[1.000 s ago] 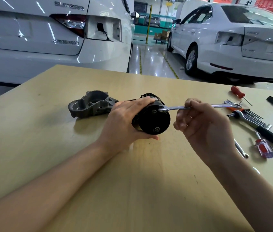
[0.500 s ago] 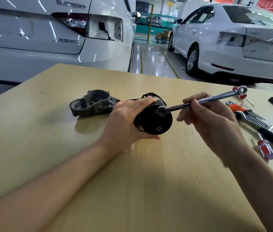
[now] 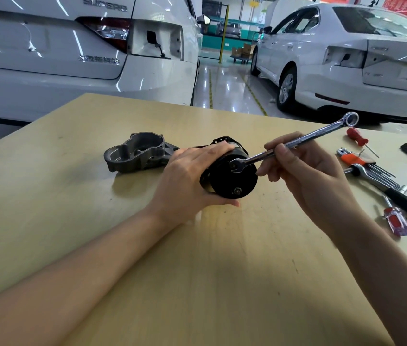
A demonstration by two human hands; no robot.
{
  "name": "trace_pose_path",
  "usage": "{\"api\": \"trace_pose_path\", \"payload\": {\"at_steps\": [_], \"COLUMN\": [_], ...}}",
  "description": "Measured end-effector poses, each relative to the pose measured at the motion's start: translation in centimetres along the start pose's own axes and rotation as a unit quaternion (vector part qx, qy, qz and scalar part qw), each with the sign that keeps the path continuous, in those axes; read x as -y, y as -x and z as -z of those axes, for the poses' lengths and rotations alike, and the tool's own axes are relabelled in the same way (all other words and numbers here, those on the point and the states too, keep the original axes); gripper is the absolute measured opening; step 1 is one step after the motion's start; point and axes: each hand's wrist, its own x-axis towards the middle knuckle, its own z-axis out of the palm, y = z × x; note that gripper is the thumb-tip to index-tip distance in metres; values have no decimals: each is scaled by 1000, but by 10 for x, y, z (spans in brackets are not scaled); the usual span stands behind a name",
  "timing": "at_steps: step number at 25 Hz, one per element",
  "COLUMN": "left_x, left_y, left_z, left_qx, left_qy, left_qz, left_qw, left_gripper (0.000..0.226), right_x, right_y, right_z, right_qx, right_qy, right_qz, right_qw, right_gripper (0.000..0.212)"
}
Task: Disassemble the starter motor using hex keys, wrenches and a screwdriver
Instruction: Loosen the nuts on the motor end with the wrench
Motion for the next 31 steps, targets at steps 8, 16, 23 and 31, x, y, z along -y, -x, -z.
{"api": "trace_pose_path", "payload": {"at_steps": [8,16,23,31], "left_x": [-3,-5,-1,-3], "left_y": [-2,0,0,-1], "left_z": [2,1,0,1], "left_qx": [3,-11,-2,-2], "left_qy": [14,17,4,3], "left_qz": [26,50,17,10], "left_qw": [1000,999,1000,1000], "left_gripper": [86,74,89,89], "right_x": [36,47,24,-5], "right_y": [-41,-59,-20,5], "right_z": [-27,-65,-32,-31], "right_qx": [85,242,-139,-162], "right_qy": [214,508,-33,-94], "right_qz": [34,61,-12,-40], "right_qw": [973,824,990,982], "right_gripper": [9,15,25,21]}}
